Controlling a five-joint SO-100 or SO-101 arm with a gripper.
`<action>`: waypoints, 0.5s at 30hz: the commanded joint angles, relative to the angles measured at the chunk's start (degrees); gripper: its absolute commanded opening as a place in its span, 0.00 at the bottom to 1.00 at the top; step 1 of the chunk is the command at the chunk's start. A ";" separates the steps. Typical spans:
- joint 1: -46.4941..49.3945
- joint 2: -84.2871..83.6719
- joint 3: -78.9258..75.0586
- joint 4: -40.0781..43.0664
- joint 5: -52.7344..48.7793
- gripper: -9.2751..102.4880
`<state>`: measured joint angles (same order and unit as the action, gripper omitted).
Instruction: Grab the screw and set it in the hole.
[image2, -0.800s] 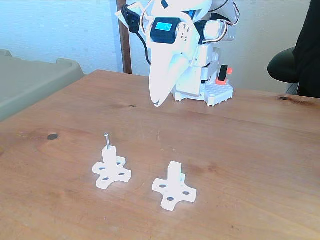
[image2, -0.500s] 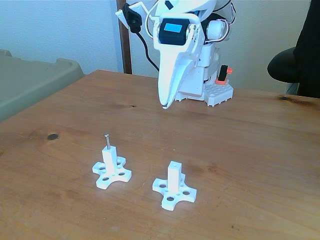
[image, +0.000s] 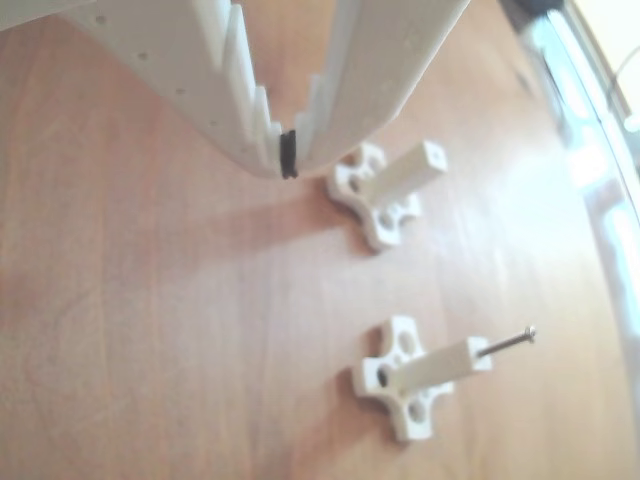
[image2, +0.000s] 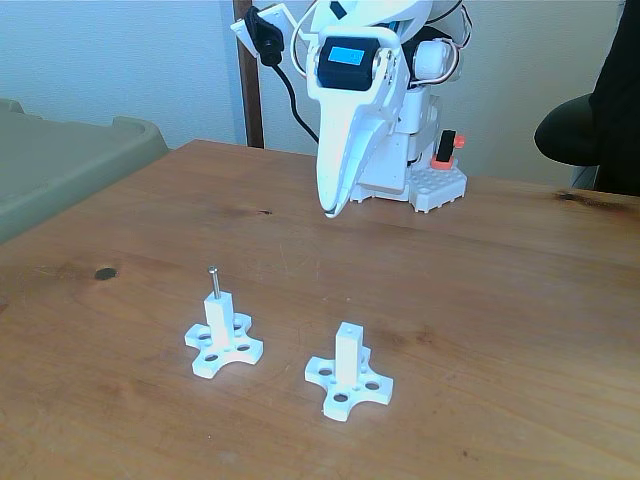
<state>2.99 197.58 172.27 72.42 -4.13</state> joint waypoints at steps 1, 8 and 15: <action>-0.35 1.14 -0.44 3.25 -1.23 0.04; -0.18 1.05 -0.44 3.25 -0.79 0.04; -0.09 -3.25 -2.20 1.49 0.26 0.04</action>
<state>2.99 196.61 172.27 72.42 -4.13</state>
